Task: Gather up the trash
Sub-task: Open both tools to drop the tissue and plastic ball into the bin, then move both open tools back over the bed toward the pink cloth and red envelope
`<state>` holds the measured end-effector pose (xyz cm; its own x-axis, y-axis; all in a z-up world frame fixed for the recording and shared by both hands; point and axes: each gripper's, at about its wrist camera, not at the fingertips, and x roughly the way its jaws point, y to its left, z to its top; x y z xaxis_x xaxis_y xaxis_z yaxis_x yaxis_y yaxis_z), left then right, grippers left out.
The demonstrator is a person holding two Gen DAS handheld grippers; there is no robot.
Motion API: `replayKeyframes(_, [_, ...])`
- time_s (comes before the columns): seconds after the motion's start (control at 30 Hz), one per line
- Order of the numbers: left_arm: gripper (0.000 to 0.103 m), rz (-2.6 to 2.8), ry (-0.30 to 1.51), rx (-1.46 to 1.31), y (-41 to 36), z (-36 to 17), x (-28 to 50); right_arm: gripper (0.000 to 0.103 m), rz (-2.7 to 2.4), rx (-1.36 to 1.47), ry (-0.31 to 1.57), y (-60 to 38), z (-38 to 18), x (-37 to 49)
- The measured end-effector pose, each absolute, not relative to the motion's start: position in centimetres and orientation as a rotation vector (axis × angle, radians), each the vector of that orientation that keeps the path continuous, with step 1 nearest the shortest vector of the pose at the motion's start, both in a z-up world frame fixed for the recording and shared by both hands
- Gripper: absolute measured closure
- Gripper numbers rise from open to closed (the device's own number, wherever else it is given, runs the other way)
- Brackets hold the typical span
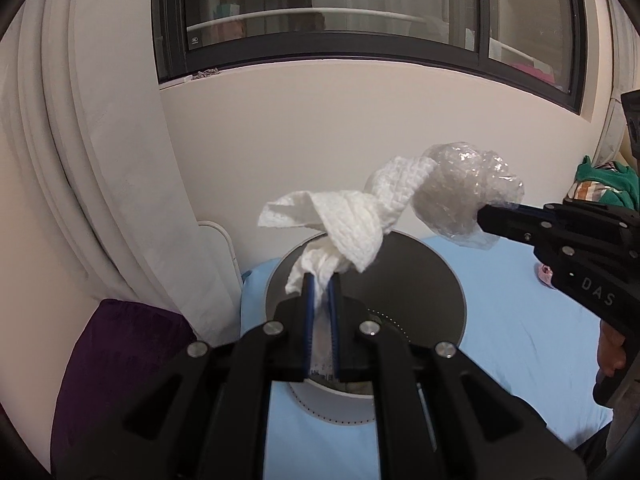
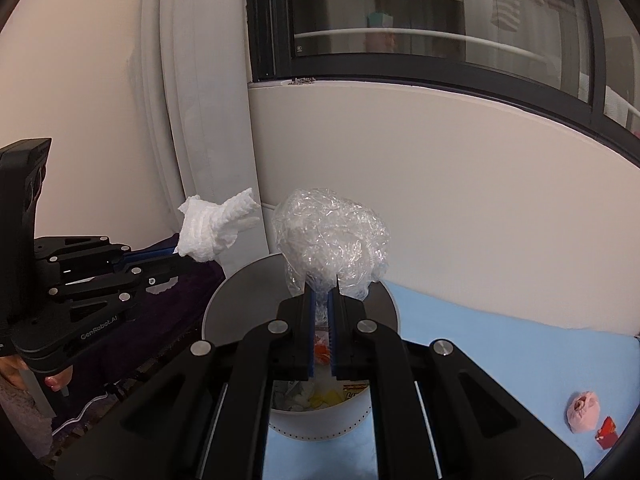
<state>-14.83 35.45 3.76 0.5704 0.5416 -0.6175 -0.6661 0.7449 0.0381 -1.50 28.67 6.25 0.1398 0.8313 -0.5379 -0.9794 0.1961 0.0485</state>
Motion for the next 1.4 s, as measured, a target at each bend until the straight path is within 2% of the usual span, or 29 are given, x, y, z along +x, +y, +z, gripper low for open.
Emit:
replayKeyframes(0.1, [0.091, 0.715, 0.661, -0.207, 35.5, 3.5, -14.8, 0.089, 1.353, -0.373, 0.538, 29.4, 5.6, -1.4])
replayKeyframes(0.13, [0.083, 0.713, 0.664, -0.21, 35.6, 3.4, -14.8, 0.08, 1.353, -0.376, 0.542, 29.5, 5.4, -1.3])
replayKeyframes(0.17, [0.064, 0.717, 0.667, -0.212, 35.6, 3.3, -14.7, 0.071, 1.349, -0.374, 0.544, 29.6, 5.3, -1.2])
replayKeyframes(0.2, [0.053, 0.731, 0.666, -0.204, 35.5, 3.3, -14.8, 0.068, 1.344, -0.368, 0.548, 29.6, 5.2, -1.1])
replayKeyframes(0.23, [0.037, 0.75, 0.658, -0.187, 35.4, 3.3, -14.7, 0.065, 1.341, -0.362, 0.551, 29.6, 5.2, -0.9])
replayKeyframes(0.27, [0.035, 0.767, 0.649, -0.17, 35.2, 3.4, -14.7, 0.065, 1.338, -0.357, 0.554, 29.5, 5.2, -0.8])
replayKeyframes(0.83, [0.035, 0.673, 0.654, -0.096, 32.1, 3.3, -11.6, 0.065, 1.21, -0.328, 0.534, 24.0, 4.6, 1.8])
replayKeyframes(1.4, [0.035, 0.247, 0.677, 0.003, 19.6, 0.7, 4.4, 0.065, 0.721, -0.184, 0.602, 5.9, 0.5, 13.8])
